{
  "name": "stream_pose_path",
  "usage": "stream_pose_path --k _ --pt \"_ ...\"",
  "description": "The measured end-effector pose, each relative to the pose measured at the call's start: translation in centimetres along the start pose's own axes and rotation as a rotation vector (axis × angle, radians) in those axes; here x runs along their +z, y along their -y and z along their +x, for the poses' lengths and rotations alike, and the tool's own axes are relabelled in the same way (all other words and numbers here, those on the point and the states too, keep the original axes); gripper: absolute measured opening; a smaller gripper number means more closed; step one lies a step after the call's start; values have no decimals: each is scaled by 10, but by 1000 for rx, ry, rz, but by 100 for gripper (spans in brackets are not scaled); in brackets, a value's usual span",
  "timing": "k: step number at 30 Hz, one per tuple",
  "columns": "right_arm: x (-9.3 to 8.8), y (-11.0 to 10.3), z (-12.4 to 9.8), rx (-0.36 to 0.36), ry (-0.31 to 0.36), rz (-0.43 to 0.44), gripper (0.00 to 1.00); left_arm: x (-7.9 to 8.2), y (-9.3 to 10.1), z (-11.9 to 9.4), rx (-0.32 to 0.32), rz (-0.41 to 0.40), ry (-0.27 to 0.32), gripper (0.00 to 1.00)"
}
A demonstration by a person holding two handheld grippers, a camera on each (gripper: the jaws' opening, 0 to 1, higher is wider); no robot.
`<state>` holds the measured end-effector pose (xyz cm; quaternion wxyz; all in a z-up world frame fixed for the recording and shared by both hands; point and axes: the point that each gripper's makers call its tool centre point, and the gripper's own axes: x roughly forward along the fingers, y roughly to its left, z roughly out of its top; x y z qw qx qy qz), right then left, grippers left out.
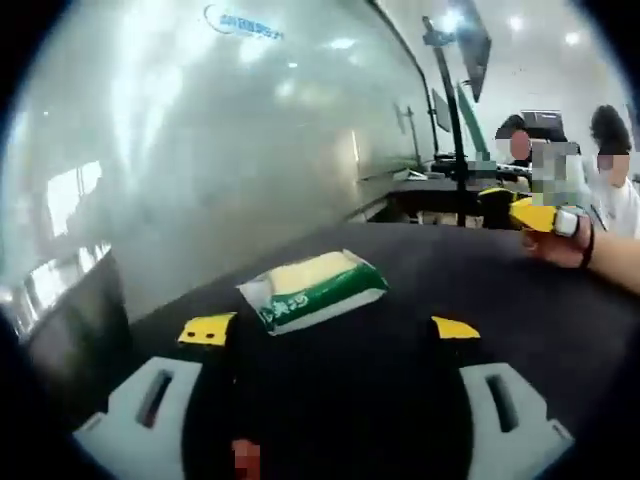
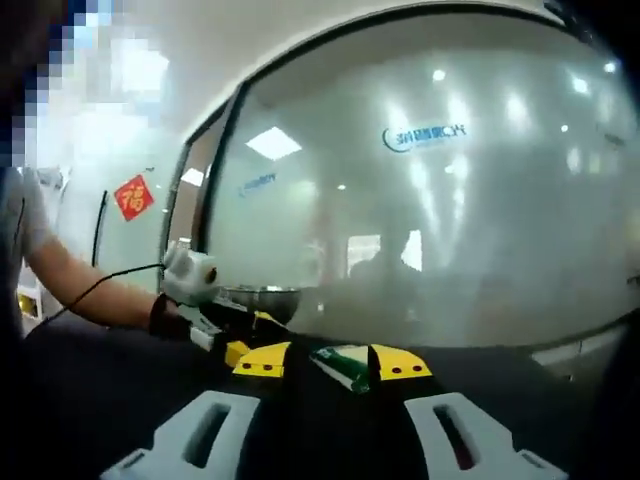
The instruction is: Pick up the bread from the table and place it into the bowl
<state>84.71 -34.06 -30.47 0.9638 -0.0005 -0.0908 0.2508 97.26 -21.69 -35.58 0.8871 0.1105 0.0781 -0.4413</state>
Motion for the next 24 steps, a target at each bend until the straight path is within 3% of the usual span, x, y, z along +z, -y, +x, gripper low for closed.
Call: stream_pose_path --k 2,3,5,7,11,13,14,15,16,18,24 --pt "-4 1 3 2 -4 46 27 -5 -18 20 69 -11 2 65" --pt "-11 3 4 -9 -25 68 27 -15 -19 27 61 40 -48 64" --pt "-15 0 7 -9 -31 63 27 -21 -12 31 49 86 -42 63" --pt "-13 -1 6 15 -33 64 27 -28 -26 47 46 74 -74 59" --pt "-10 -4 9 33 -18 73 27 -31 -39 58 35 -15 -68 41" --pt "-10 -3 9 32 -16 72 27 -30 -39 58 44 -7 -65 32" --pt "-10 -2 10 28 -17 74 27 -28 -45 55 86 10 -62 23" --pt "-12 -1 10 20 -21 72 27 -25 -50 53 121 -17 -36 17" --pt "-13 1 10 8 -29 68 27 -22 -41 49 113 -79 -19 12" --pt "-13 -2 9 4 -33 64 27 -23 -36 45 114 0 -25 3" --pt "-21 -8 10 18 -64 30 27 -24 -35 40 98 24 -14 0"
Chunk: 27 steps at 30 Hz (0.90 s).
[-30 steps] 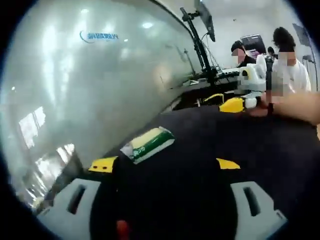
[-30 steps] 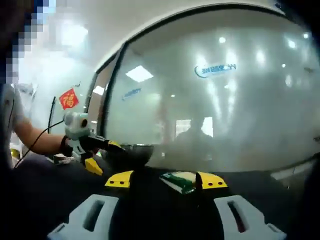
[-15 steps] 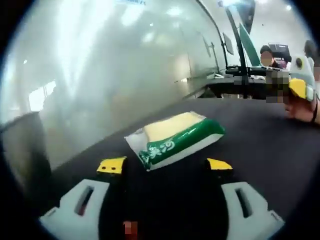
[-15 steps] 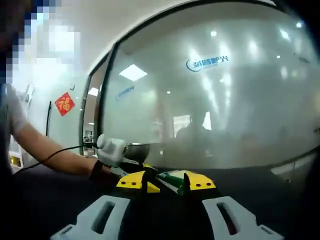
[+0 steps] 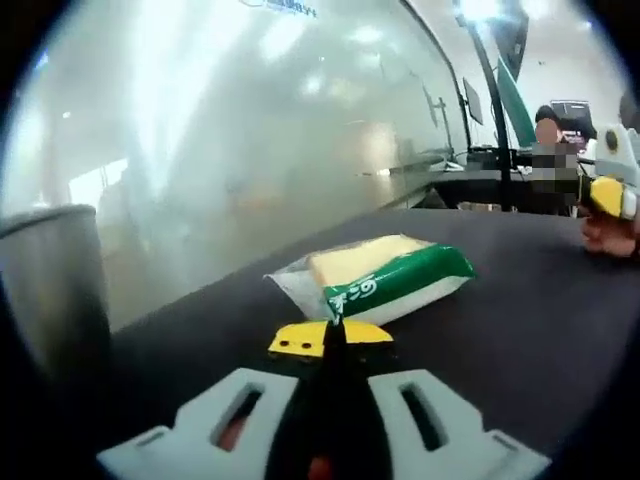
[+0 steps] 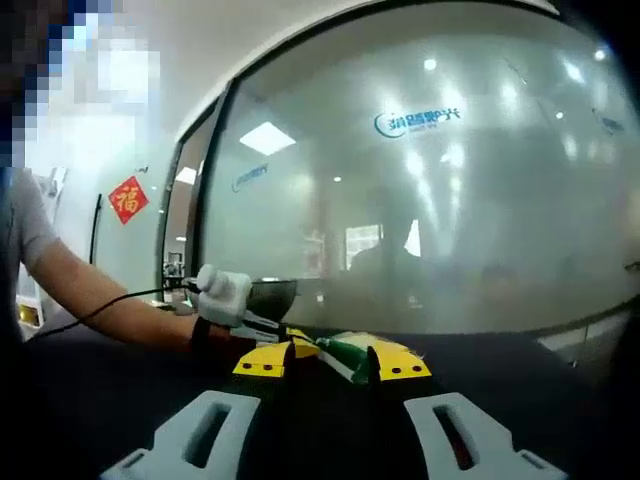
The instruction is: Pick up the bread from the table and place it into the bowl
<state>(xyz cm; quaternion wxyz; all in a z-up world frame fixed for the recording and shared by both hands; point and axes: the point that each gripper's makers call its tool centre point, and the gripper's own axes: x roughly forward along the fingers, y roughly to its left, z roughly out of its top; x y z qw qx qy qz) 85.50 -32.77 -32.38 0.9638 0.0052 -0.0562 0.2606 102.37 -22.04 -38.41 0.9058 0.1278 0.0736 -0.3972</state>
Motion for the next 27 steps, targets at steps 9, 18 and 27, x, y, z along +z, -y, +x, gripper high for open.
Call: stream_pose_path --k 9,18,27 --pt "1 -13 2 43 5 -5 28 -17 37 -76 -162 104 5 0" --pt "-16 -50 3 232 -64 -53 29 -59 60 -246 -290 65 -48 0" --pt "-31 -121 -4 434 -145 -84 28 -89 63 -372 -298 0 -42 0"
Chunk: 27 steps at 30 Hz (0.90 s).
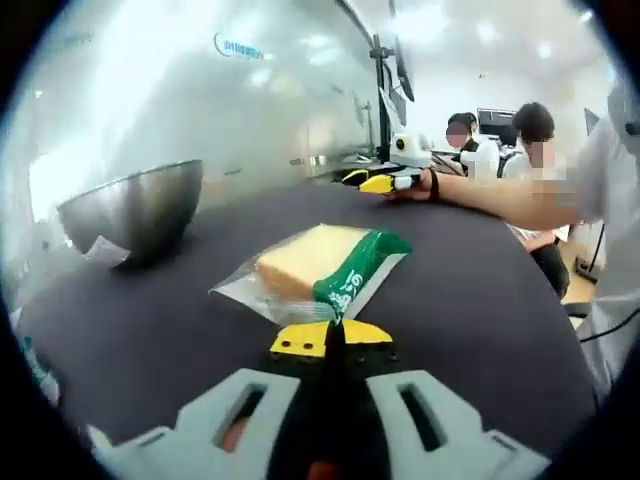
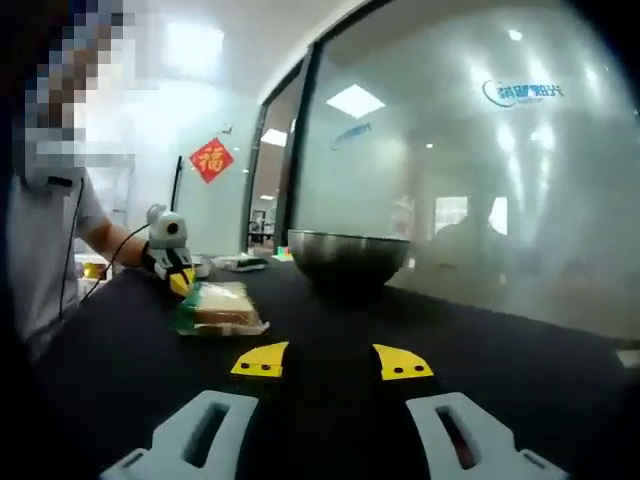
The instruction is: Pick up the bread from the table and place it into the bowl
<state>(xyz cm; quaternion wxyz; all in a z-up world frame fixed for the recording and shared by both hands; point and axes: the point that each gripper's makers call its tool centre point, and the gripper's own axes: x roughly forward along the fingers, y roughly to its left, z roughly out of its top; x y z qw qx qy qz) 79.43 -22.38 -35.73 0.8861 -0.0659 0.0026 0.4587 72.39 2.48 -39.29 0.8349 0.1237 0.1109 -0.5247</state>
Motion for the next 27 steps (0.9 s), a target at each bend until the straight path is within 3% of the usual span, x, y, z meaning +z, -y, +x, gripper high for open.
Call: stream_pose_path --k 2,5,8,12,14,16,18,23,25,27 --pt "8 -30 10 104 26 16 28 -2 9 -10 5 36 6 0" --pt "12 -84 36 269 11 43 28 -6 9 -24 -1 109 14 0" --pt "11 -118 61 347 -33 6 33 -8 11 -36 -25 190 45 0" --pt "14 -154 86 458 -65 -30 42 -15 -5 -51 -45 164 62 0" --pt "12 -166 98 490 -86 -66 42 -17 -8 -54 -57 156 76 0" --pt "0 -169 107 496 -147 -128 36 -17 -9 -53 -58 149 81 0" --pt "1 -171 114 497 -139 -119 28 -17 -8 -52 -61 158 81 0" --pt "0 -167 116 535 -174 -90 32 -17 -11 -52 -71 129 85 0" --pt "-8 -166 111 577 -225 -47 32 -18 -12 -53 -74 121 85 0" --pt "-14 -162 112 594 -235 -47 32 -18 -13 -53 -76 116 86 0"
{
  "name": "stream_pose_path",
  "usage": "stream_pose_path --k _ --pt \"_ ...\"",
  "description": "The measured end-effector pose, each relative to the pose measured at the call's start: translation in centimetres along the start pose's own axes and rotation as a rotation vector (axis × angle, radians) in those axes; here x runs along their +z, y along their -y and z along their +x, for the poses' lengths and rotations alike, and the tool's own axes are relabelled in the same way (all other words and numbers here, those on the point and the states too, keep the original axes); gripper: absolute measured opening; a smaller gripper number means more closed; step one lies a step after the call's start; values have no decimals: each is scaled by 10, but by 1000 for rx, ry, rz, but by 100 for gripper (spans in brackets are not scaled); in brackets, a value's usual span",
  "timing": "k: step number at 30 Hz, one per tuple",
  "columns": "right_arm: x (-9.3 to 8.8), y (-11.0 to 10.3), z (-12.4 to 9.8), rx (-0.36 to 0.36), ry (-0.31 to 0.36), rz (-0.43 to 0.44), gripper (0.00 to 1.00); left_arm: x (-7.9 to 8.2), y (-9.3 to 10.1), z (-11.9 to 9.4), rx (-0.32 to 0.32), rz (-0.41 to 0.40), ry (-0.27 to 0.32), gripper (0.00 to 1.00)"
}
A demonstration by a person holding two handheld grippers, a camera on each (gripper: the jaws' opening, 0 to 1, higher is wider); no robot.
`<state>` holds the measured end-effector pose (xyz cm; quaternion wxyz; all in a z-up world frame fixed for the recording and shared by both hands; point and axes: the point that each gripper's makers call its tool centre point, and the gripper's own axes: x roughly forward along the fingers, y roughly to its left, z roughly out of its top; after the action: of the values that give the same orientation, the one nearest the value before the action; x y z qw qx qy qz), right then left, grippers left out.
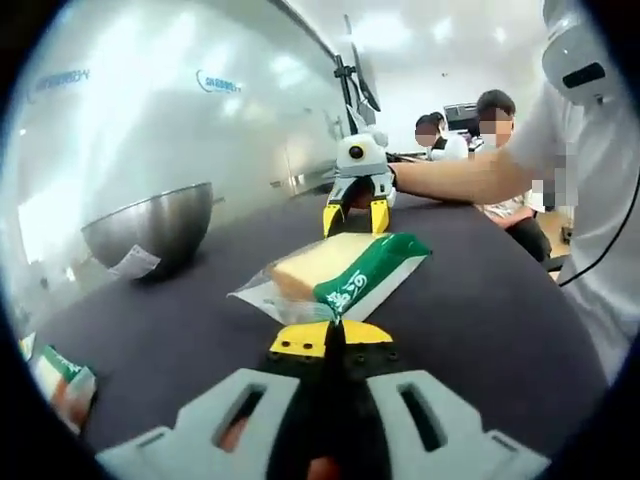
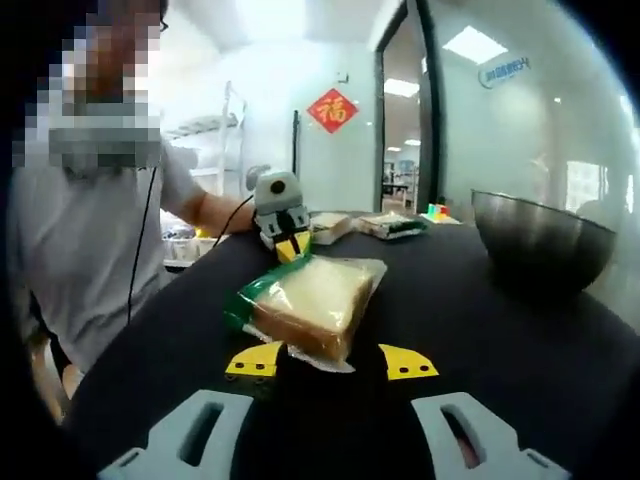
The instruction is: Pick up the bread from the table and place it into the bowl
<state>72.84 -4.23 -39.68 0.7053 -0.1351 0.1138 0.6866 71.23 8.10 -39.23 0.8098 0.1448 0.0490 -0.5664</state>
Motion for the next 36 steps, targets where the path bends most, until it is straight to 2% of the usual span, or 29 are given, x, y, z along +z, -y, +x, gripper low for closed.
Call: stream_pose_path --k 1,2,3,4,5,10,13,14,15,18,20,21,22,24,26,27,28,29,30,31,32,33,36 --pt "-2 1 2 5 -2 -3 32 0 -1 0 0 -3 1 0" --pt "-3 -1 5 19 1 -17 26 -1 -2 -1 1 -5 1 0" --pt "-4 -5 8 37 -2 -51 17 -1 -3 -1 0 -7 1 0" --pt "-5 2 11 2 -14 -115 12 -1 -4 0 5 -8 0 0" --pt "-3 -1 12 11 -14 -143 9 -1 -5 -1 6 -14 1 0" --pt "6 -1 3 -28 -24 -160 3 2 -10 -1 48 -12 -3 0" --pt "26 2 -4 -87 -47 -257 1 23 -14 1 88 38 26 0" --pt "34 3 -8 -98 -44 -278 0 38 -20 1 117 74 41 0" --pt "50 8 -15 -122 -36 -302 0 54 -30 0 146 89 62 0" --pt "115 34 -40 -226 40 -407 0 116 -81 -6 270 120 138 0" --pt "165 68 -60 -350 63 -487 0 166 -117 -4 323 177 202 0" --pt "183 85 -67 -401 68 -510 0 179 -129 -4 343 201 219 0" --pt "199 102 -73 -451 80 -517 1 198 -150 -3 376 209 252 0" --pt "223 128 -77 -474 114 -483 1 231 -195 -2 433 158 323 0" --pt "243 163 -79 -542 158 -448 4 251 -235 0 503 91 405 0" --pt "244 177 -79 -562 160 -447 8 250 -255 4 543 69 412 0" --pt "245 195 -77 -596 161 -432 25 241 -276 10 564 59 372 1" --pt "236 212 -73 -628 150 -350 43 223 -293 15 583 -8 321 10" --pt "222 219 -64 -606 132 -269 59 199 -306 21 576 -108 291 29" --pt "212 214 -56 -588 115 -272 64 185 -307 20 566 -156 285 41" --pt "206 208 -54 -579 110 -313 57 177 -300 13 554 -157 311 47" --pt "199 201 -52 -562 111 -323 52 171 -295 3 551 -157 325 48" --pt "183 191 -51 -513 131 -278 52 162 -287 -19 521 -136 332 46"
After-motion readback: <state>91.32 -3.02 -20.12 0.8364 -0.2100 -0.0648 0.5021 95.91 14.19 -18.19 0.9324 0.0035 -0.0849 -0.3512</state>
